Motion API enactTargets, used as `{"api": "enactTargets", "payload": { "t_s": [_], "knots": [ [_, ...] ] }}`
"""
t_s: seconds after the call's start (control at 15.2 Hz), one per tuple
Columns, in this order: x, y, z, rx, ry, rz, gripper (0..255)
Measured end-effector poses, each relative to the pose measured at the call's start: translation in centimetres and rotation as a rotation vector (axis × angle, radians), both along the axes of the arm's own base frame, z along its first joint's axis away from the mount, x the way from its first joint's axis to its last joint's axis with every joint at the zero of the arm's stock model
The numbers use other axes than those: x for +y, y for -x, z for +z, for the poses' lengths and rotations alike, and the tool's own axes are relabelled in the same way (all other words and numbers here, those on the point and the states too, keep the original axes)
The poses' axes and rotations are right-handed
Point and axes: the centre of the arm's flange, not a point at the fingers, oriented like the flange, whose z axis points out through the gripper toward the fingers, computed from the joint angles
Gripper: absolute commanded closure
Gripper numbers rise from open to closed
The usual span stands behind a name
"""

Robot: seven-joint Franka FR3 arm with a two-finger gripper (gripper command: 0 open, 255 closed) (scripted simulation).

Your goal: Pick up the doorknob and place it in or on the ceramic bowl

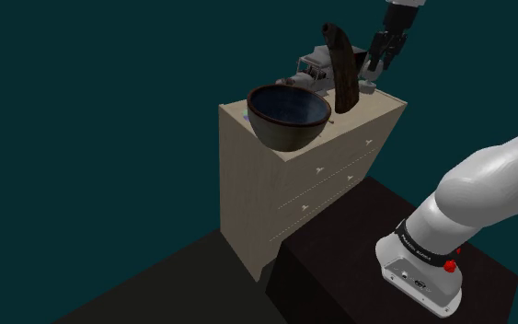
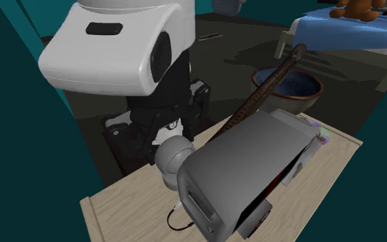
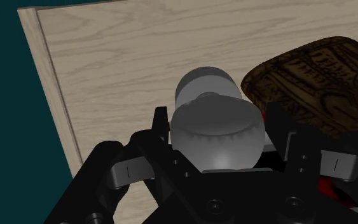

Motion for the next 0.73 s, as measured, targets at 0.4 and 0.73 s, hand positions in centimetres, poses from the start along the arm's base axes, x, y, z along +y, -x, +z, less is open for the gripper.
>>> {"api": "enactTargets", "payload": {
  "t_s": [0.4,0.73],
  "knots": [
    [0.0,-0.2,3.2,0.0,0.0,0.0,255],
    [0.0,-0.1,5.8,0.0,0.0,0.0,255]
  ]
}}
